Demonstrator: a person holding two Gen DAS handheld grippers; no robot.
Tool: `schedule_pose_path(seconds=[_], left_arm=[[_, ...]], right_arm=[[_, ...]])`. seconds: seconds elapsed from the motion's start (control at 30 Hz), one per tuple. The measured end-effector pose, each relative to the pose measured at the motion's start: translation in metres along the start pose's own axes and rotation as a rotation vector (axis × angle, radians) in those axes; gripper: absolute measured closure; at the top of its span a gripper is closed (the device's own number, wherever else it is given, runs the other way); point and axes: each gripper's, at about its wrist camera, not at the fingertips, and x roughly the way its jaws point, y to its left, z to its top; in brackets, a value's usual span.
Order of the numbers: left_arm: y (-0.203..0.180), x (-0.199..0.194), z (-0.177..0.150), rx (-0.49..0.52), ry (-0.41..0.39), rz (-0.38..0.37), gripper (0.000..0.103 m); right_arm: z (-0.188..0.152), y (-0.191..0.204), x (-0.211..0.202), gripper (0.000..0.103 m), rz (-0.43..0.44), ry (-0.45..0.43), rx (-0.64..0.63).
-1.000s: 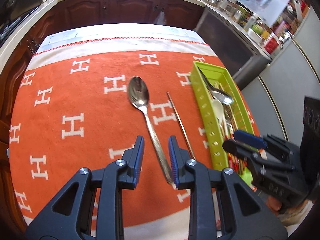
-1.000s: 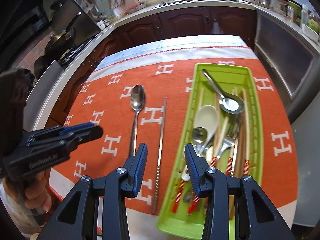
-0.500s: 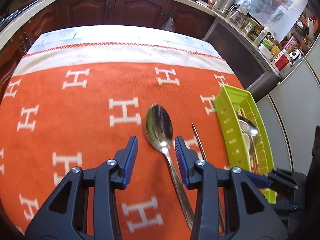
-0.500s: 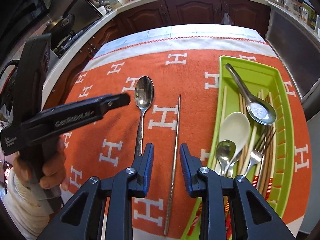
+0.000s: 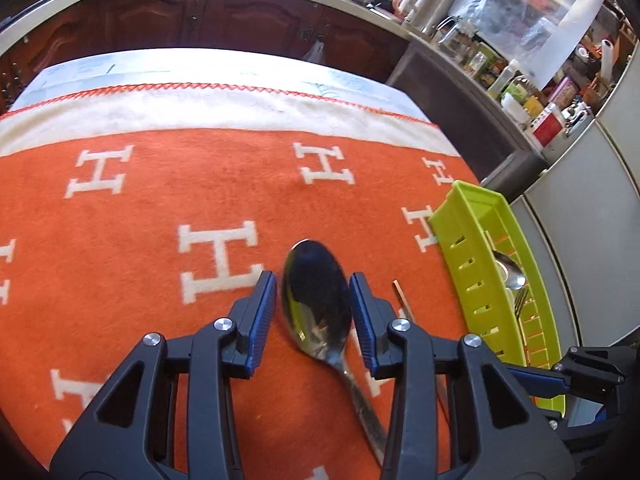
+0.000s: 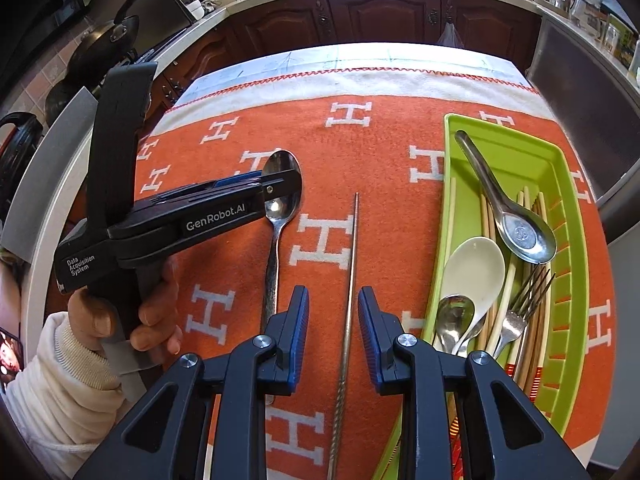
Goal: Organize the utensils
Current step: 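Grasp the metal spoon with the left tool while the right tool grasps the metal chopstick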
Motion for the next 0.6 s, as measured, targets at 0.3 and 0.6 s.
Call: schedule_pose_path(seconds=[0.3,0.6], left_arm=[[-0.018,0.011,-0.009,0.053,-0.010,0.004,0.099],[0.000,-0.036,-0.030,0.008,-0.019,-0.015,0.100]], right_arm=[[0.005,0.003,0.014,0.077,-0.056,0.058,0.010],[0.011,0.009,0.045,0.082,-0.122,0.156,0.020]])
